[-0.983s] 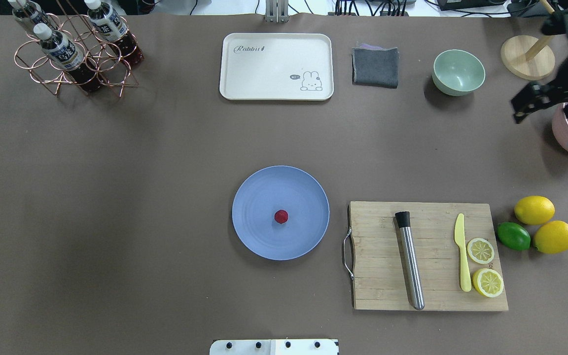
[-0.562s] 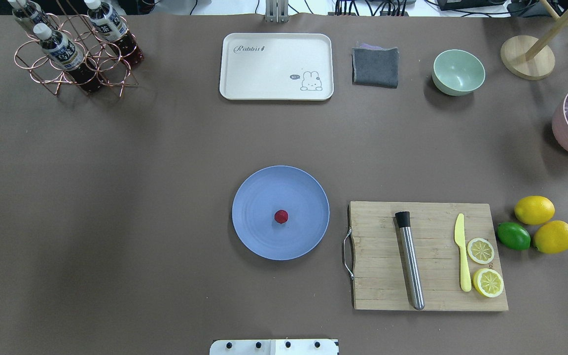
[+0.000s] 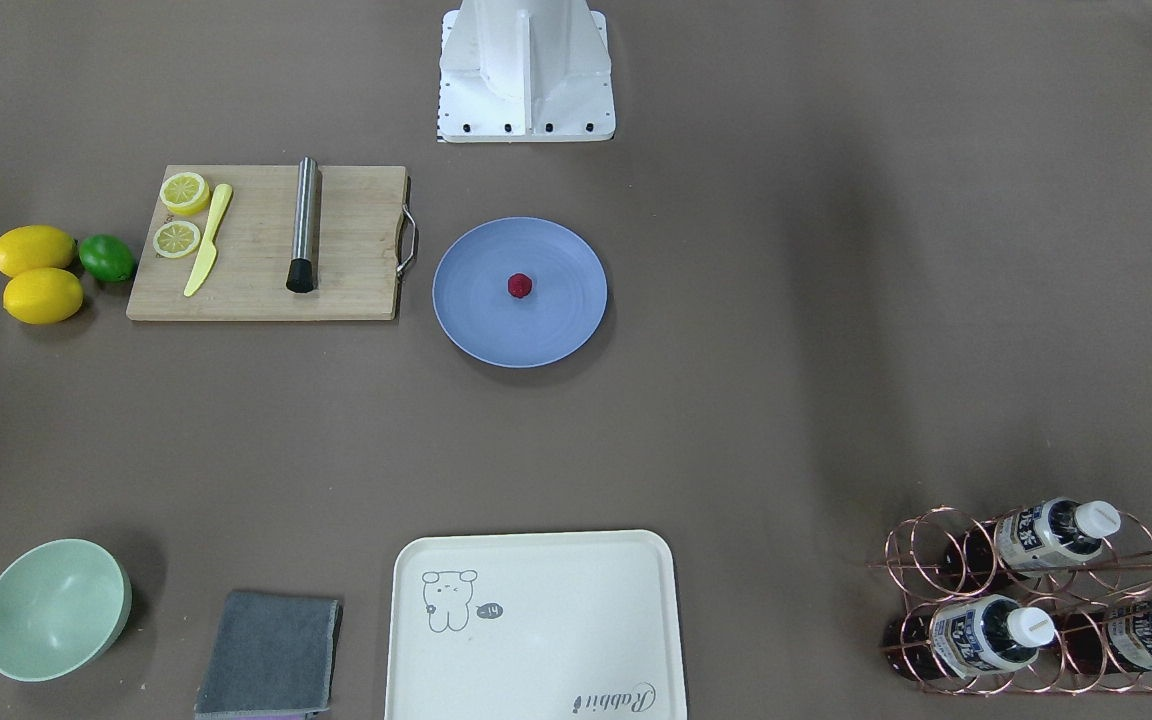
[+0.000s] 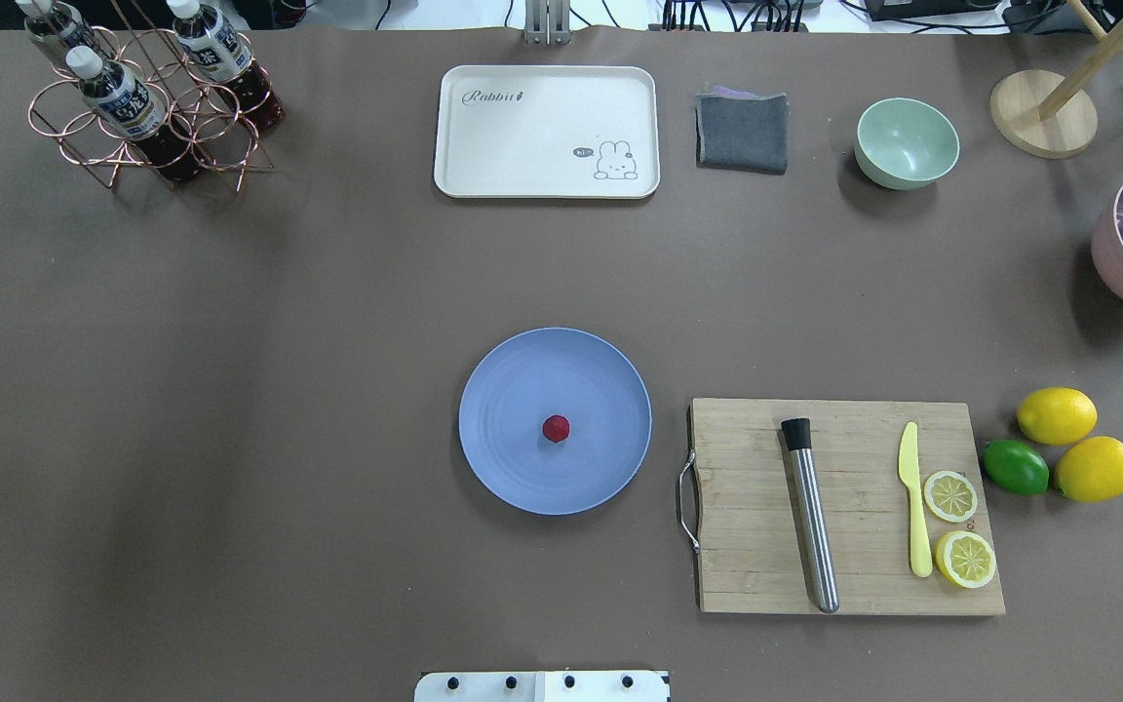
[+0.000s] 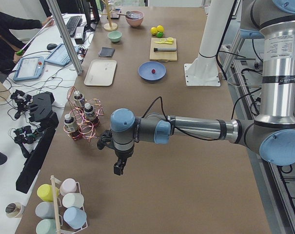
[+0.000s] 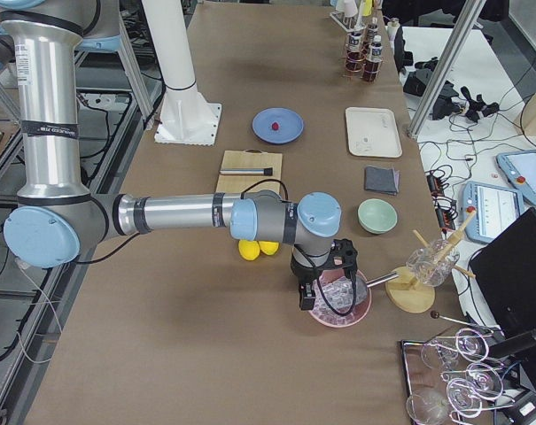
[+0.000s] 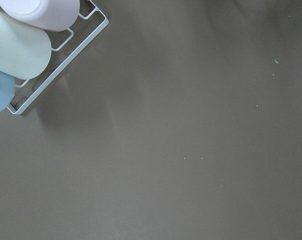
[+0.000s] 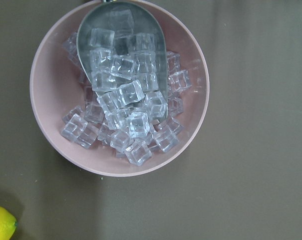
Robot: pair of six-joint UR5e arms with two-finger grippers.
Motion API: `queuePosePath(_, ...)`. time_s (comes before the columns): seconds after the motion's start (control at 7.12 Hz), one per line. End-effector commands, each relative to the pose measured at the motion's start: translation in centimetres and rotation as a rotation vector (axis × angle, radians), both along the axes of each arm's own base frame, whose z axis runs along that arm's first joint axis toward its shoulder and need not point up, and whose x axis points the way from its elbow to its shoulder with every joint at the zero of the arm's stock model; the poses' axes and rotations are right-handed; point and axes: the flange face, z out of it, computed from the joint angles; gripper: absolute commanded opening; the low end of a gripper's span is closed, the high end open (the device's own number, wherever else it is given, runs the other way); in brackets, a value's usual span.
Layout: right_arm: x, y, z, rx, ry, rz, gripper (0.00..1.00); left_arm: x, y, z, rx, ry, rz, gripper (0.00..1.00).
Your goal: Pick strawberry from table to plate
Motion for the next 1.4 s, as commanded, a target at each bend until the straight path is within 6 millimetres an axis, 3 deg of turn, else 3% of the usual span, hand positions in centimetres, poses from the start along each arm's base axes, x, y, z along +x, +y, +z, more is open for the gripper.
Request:
queuePosePath(0.0, 0.14, 0.16, 0.22, -0.005, -0.021, 0.010, 1.00, 0.05, -0.04, -0.02, 0.003, 0.002, 0.000, 0.98)
queuePosePath(1.26, 1.02, 0.67, 0.66, -0.013, -0.019, 0.028, 1.00, 0.05, -0.34, -0.27, 0.011, 0.002, 0.000, 0.98)
